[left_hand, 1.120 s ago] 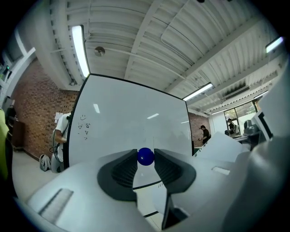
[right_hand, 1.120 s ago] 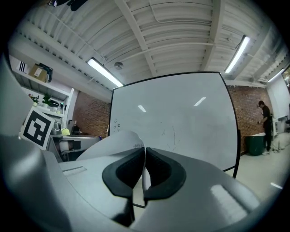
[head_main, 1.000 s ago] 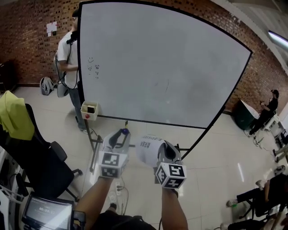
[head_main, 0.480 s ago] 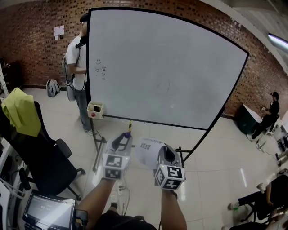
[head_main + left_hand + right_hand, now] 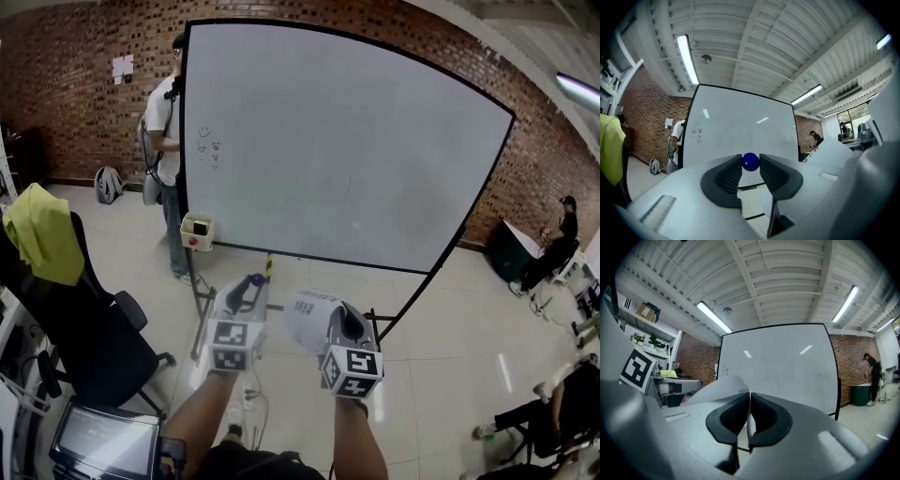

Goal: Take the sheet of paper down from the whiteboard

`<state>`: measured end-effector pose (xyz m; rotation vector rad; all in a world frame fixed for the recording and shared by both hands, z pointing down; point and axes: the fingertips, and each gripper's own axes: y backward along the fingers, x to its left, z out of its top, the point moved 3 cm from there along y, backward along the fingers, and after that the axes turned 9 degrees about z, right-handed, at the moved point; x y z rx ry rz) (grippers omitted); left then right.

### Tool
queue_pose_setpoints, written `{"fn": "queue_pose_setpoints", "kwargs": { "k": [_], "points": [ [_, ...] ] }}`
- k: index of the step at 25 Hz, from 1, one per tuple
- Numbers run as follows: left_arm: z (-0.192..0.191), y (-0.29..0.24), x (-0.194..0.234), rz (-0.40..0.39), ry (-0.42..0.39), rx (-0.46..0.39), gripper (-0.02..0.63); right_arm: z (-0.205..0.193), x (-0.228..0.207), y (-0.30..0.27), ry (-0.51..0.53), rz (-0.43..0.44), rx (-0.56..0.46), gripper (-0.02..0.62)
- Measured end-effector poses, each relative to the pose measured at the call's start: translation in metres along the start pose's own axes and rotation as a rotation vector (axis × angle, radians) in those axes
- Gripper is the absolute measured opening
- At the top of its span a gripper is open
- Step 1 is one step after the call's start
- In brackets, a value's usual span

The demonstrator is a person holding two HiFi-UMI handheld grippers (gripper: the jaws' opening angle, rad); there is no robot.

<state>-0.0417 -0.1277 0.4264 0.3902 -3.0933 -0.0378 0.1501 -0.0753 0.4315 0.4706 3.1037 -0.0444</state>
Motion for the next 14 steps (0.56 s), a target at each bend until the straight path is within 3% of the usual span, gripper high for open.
{"fn": "queue_pose_setpoints", "kwargs": {
  "k": [14],
  "points": [
    [0.0089, 0.0014, 0.0059, 0.005, -0.031, -0.023, 0.118, 0.0004, 0.0036, 0.0032, -0.008, 0.003, -0.019, 0.014]
  ]
}}
